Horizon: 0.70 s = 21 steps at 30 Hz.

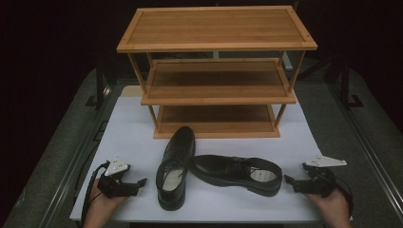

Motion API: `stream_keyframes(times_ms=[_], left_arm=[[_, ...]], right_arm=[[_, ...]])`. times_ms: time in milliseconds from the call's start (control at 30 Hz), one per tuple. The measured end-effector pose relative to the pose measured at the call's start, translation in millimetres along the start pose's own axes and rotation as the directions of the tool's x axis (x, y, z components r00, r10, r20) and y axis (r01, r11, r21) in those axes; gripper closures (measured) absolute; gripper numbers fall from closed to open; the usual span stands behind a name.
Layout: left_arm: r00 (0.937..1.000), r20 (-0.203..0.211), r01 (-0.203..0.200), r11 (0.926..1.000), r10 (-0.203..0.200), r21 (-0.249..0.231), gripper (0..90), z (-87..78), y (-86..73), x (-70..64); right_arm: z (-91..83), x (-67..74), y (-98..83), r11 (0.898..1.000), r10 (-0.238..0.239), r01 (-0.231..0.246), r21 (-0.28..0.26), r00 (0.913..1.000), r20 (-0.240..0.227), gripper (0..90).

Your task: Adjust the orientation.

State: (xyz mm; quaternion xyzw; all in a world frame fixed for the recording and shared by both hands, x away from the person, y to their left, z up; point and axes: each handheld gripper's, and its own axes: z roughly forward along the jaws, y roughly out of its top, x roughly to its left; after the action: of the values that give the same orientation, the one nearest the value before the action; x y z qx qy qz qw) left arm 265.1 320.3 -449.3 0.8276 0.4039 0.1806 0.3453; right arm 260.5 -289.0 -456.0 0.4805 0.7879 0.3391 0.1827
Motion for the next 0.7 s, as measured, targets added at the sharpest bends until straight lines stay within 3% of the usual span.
stream_keyframes(times_ms=[67, 200, 267, 400, 500, 533, 567, 600, 633, 700], left_arm=[[0.9998, -0.018, -0.003, 1.0000, 0.003, 0.006, 14.0, 0.7, 0.1, -1.0], [0.9999, -0.014, 0.009, 0.9999, -0.009, 0.006, 12.5, 1.2, -0.1, -0.4], [0.9999, -0.014, 0.009, 1.0000, -0.009, 0.005, 12.5, 1.2, -0.4, -0.3], [0.9999, -0.015, 0.008, 1.0000, -0.008, 0.003, 12.4, 1.2, -0.7, -0.2], [0.9999, -0.015, 0.008, 1.0000, -0.008, 0.002, 12.4, 1.3, -0.9, -0.2], [0.9999, -0.015, 0.008, 1.0000, -0.008, 0.002, 12.4, 1.3, -0.9, -0.2], [0.9999, -0.015, 0.009, 1.0000, -0.009, 0.001, 12.4, 1.3, -0.9, -0.2], [0.9999, -0.015, 0.009, 1.0000, -0.009, 0.001, 12.4, 1.3, -0.9, -0.2], [0.9999, -0.014, 0.009, 1.0000, -0.009, 0.001, 12.4, 1.3, -0.9, -0.2], [0.9998, -0.016, 0.007, 1.0000, -0.007, 0.000, 12.5, 1.2, -1.0, -0.4]], right_arm=[[-1.1, -2.1, -0.4, 1.000, 0.012, -0.012, -0.006, 0.9999, -0.011, 15.5], [-1.5, -2.7, 0.5, 1.000, 0.010, -0.010, -0.001, 0.9999, -0.013, 16.9], [-5.0, -2.2, 3.0, 1.000, 0.006, -0.007, -0.020, 0.9995, -0.030, 26.3], [-9.1, -1.3, 8.9, 0.999, -0.004, 0.003, -0.044, 0.9992, -0.040, 33.5], [-14.1, 0.3, 14.9, 0.997, -0.021, 0.014, -0.071, 0.9946, -0.102, 54.2], [-14.1, 0.3, 14.9, 0.997, -0.021, 0.014, -0.071, 0.9946, -0.102, 54.2], [-16.2, 1.8, 19.2, 0.995, -0.053, 0.041, -0.087, 0.9894, -0.135, 70.2], [-16.2, 1.8, 19.2, 0.995, -0.053, 0.041, -0.087, 0.9894, -0.135, 70.2], [-16.9, 2.1, 23.7, 0.993, -0.076, 0.061, -0.097, 0.9833, -0.165, 83.2], [-16.9, 2.5, 26.6, 0.993, -0.087, 0.069, -0.100, 0.9795, -0.182, 89.2]])
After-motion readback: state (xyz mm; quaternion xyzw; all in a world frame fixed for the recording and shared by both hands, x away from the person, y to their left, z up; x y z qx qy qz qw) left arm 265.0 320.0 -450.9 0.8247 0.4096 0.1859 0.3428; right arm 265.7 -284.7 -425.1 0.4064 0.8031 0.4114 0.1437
